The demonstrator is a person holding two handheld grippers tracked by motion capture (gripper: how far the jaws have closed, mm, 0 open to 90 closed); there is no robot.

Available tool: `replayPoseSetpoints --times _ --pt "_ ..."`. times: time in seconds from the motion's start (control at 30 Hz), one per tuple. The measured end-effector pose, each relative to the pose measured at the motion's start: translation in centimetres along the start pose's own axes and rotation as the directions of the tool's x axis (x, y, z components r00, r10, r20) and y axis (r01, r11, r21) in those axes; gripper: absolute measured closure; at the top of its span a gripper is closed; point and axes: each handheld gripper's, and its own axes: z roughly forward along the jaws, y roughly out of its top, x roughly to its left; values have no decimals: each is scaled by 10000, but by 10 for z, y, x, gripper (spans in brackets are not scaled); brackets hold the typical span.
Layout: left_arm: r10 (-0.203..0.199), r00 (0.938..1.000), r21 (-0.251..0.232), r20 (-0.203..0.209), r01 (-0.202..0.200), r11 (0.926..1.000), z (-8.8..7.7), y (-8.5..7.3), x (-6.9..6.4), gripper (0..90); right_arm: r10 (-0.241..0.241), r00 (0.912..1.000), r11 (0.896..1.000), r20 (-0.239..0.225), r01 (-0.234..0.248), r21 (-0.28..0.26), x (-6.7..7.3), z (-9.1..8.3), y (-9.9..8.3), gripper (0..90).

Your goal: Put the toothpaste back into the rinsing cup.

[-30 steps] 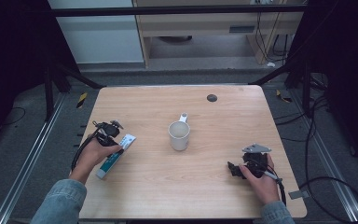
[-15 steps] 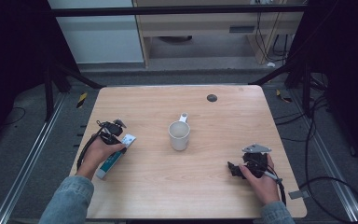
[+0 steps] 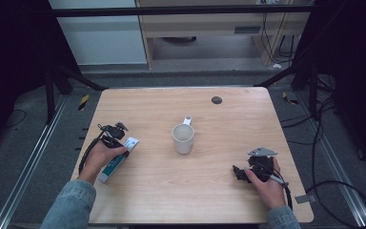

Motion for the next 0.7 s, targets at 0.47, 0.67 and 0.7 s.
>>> replayPoseSetpoints --times 0.47,0.67,0.7 --pt "157 9999 243 52 -159 9996 0 3 -2 569 3 10000 10000 -2 -3 2 0 0 0 8" --pt "274 9995 250 142 -278 9993 -1 4 -4 639 5 10000 10000 -3 -5 3 0 0 0 8" --pt "284 9995 208 129 -286 9994 -1 4 -4 652 4 10000 10000 -2 -4 1 0 0 0 8"
